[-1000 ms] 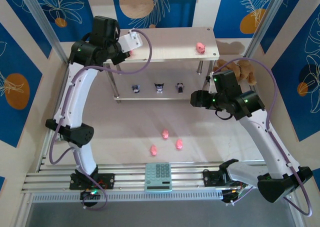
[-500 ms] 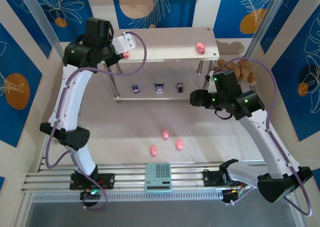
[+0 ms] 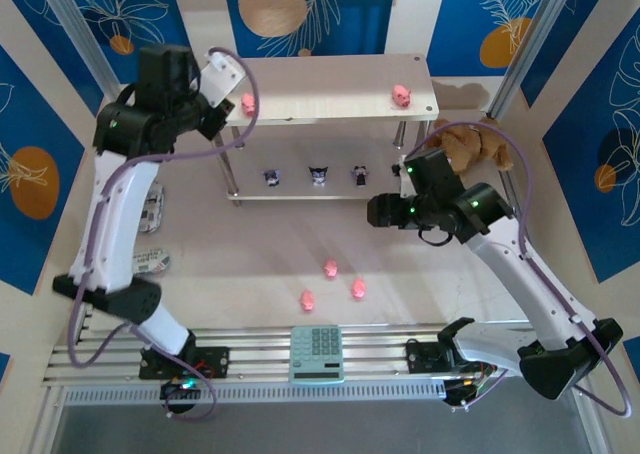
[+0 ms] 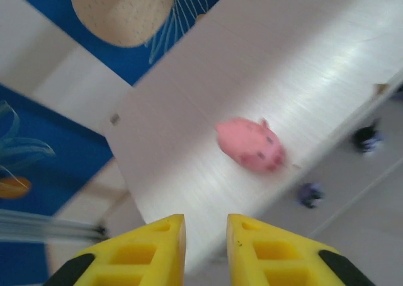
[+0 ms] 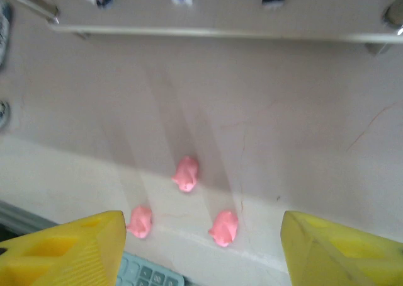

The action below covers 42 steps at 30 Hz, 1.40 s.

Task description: Place and organize the plastic toys onto the shelf

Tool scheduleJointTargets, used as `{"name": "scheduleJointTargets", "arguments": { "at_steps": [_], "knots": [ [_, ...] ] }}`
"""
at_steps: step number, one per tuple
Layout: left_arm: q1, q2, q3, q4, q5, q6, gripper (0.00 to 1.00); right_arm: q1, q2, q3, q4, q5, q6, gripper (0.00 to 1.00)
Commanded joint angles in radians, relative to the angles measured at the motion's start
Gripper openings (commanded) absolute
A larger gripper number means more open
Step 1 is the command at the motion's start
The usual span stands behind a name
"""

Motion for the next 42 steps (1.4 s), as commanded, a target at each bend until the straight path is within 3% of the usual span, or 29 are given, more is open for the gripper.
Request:
{"name": "scheduleJointTargets", "arguments": {
  "at_steps": [1,5,11,22,33,39,42],
  "knots": [
    [-0.004,-0.173,-0.243,0.030,0.100,-0.275,0.28,0.057,0.020,-0.052,-0.059,0.036,0.039,0.67],
    [-0.006,-0.371,-0.564,0.107,0.157,-0.430,0.32,0.139,0.054,-0.147,-0.050,0.039,0.099,0.67],
    [-0.008,-0.495,-0.792,0.071,0.163,-0.529,0.32,0.255,0.165,-0.249,0.012,0.016,0.193,0.67],
    [-0.006,-0.536,-0.830,0.047,0.132,-0.503,0.36,0.342,0.376,-0.313,0.097,0.019,0.363,0.60],
    [-0.004,-0.512,-0.831,0.050,0.117,-0.455,0.37,0.339,0.504,-0.317,0.130,0.059,0.370,0.51],
    [-0.004,-0.512,-0.841,0.050,0.100,-0.443,0.37,0.329,0.536,-0.302,0.142,0.077,0.348,0.33],
    [-0.003,-0.511,-0.842,0.049,0.094,-0.439,0.37,0.326,0.531,-0.303,0.145,0.095,0.340,0.16]
  ]
}}
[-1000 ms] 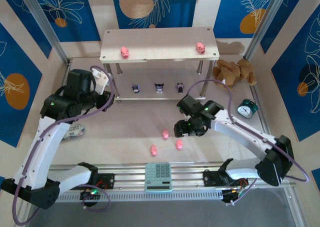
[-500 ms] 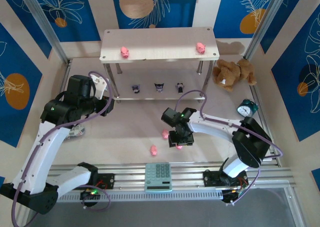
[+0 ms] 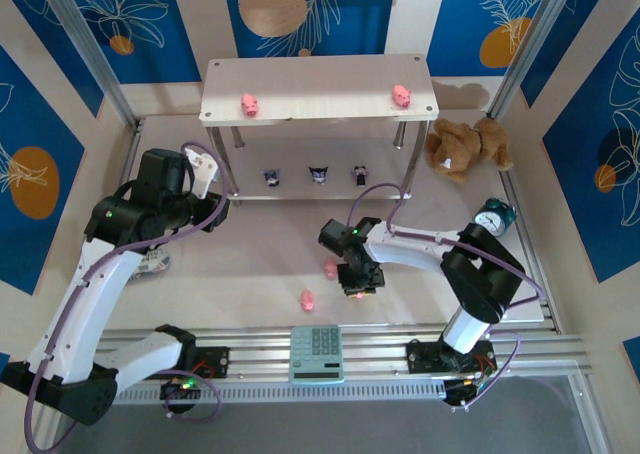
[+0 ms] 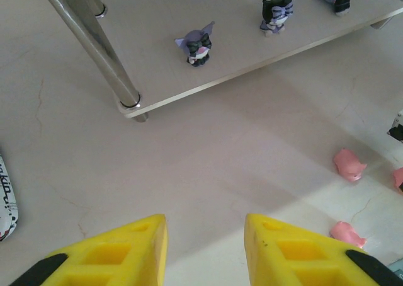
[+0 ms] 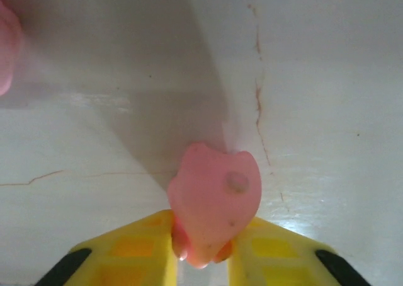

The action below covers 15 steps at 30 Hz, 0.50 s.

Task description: Place and organize the plastic toys onto the shelf

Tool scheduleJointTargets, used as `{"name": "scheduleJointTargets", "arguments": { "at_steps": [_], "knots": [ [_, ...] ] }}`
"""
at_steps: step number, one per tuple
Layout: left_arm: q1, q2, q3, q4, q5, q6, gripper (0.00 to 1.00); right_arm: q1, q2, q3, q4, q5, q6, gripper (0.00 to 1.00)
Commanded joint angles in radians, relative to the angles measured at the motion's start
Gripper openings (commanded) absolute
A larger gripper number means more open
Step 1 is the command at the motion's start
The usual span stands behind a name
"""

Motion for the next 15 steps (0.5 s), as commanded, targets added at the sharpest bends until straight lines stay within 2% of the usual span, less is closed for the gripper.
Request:
{"name": "scheduleJointTargets", "arguments": {
  "at_steps": [1,5,8,15],
  "knots": [
    [0.000,0.000,-0.009,-0.007,-0.019,0.017,0.38,-0.009,0.007,0.009,-0.006,0.051,-0.009,0.13],
    [-0.002,0.010,-0.008,-0.003,-0.015,0.018,0.38,-0.008,-0.058,0.047,-0.065,0.094,-0.027,0.12],
    [0.000,0.024,0.006,-0.002,0.002,0.012,0.38,-0.011,-0.130,0.146,-0.179,0.143,-0.072,0.12],
    [0.002,0.057,0.053,0.026,0.019,-0.007,0.38,-0.078,-0.233,0.588,-0.340,0.287,-0.281,0.13]
  ]
}}
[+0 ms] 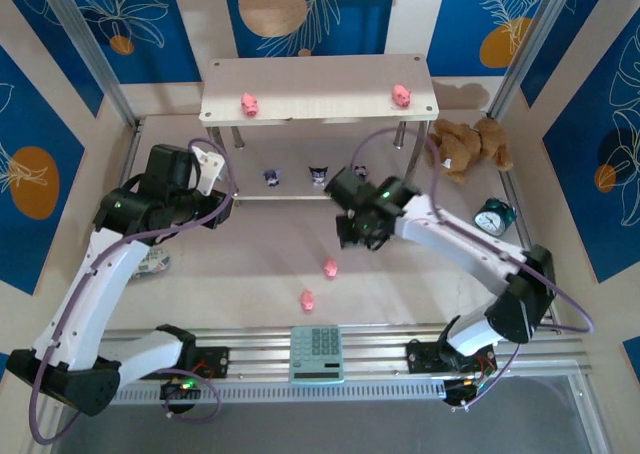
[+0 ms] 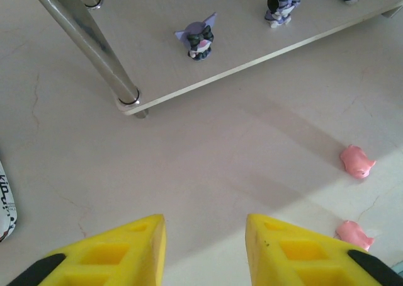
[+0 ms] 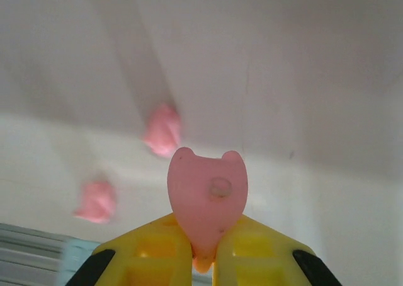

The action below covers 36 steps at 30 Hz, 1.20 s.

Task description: Place and organize the plastic toys onto the shelf

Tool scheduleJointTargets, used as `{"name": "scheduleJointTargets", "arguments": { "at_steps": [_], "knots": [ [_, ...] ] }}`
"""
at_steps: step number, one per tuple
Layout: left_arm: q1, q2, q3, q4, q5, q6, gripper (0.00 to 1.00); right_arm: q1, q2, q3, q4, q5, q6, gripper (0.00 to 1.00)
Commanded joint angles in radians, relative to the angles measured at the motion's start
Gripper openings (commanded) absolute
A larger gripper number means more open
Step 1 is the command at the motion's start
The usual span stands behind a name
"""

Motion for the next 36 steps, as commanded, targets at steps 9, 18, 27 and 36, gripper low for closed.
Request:
{"name": "scheduleJointTargets", "arguments": {
  "at_steps": [9,18,27,36],
  "knots": [
    [0.002,0.046,0.071,0.075,0.088,-0.045,0.38,-0.146,0.104,0.658,0.015,0.166,-0.439,0.14],
    [0.004,0.047,0.091,0.042,0.081,-0.035,0.38,-0.274,0.264,0.817,0.092,0.082,-0.502,0.14],
    [0.005,0.048,0.097,0.024,0.073,-0.024,0.39,-0.316,0.374,0.943,0.043,0.043,-0.518,0.15],
    [0.009,0.059,0.100,0.020,0.077,-0.015,0.40,-0.343,0.469,1.064,-0.063,-0.010,-0.516,0.17]
  ]
}}
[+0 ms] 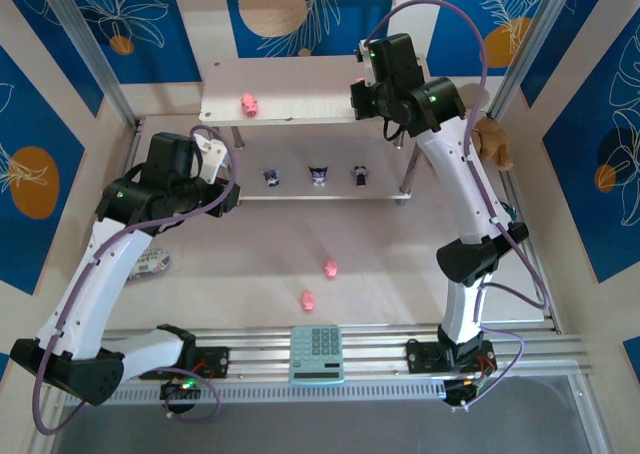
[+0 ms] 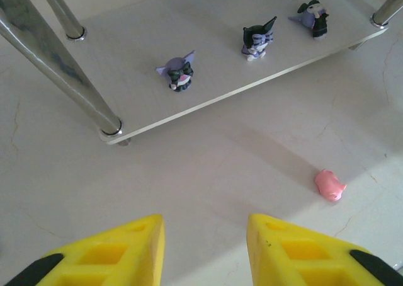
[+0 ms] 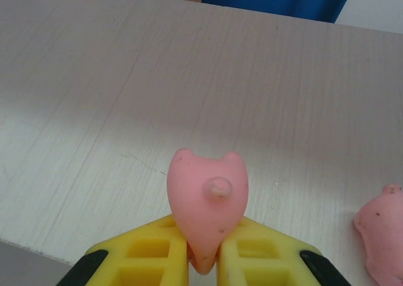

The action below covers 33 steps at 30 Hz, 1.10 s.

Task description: Place and organize the plastic toys onto the shelf

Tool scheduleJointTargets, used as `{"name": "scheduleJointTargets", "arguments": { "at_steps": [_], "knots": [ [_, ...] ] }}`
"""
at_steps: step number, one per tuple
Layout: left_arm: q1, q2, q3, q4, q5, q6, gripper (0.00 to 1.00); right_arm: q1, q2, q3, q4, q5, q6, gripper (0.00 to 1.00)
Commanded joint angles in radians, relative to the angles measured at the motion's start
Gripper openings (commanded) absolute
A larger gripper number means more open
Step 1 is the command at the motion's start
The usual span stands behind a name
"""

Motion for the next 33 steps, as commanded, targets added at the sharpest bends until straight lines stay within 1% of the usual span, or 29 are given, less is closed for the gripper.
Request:
{"name": "scheduleJointTargets", "arguments": {
  "at_steps": [1,10,15,21,26,33],
  "knots": [
    [0.010,0.007,0.035,-0.019,0.014,0.010,0.39,-0.008,0.038,0.053,-0.074,-0.039,-0.011,0.17],
    [0.014,0.024,0.040,-0.010,0.024,0.014,0.39,-0.012,0.062,0.105,-0.116,-0.055,-0.018,0.18],
    [0.013,0.029,0.037,-0.008,0.029,0.011,0.40,-0.019,0.084,0.111,-0.117,-0.061,-0.012,0.26],
    [0.014,0.026,0.033,-0.014,0.019,0.014,0.40,-0.025,0.110,0.124,-0.112,-0.068,-0.004,0.28],
    [0.015,0.025,0.034,-0.017,0.017,0.016,0.40,-0.025,0.123,0.128,-0.113,-0.065,0.000,0.35],
    [0.015,0.029,0.032,-0.014,0.018,0.016,0.40,-0.031,0.124,0.131,-0.099,-0.057,0.004,0.40]
  ]
}}
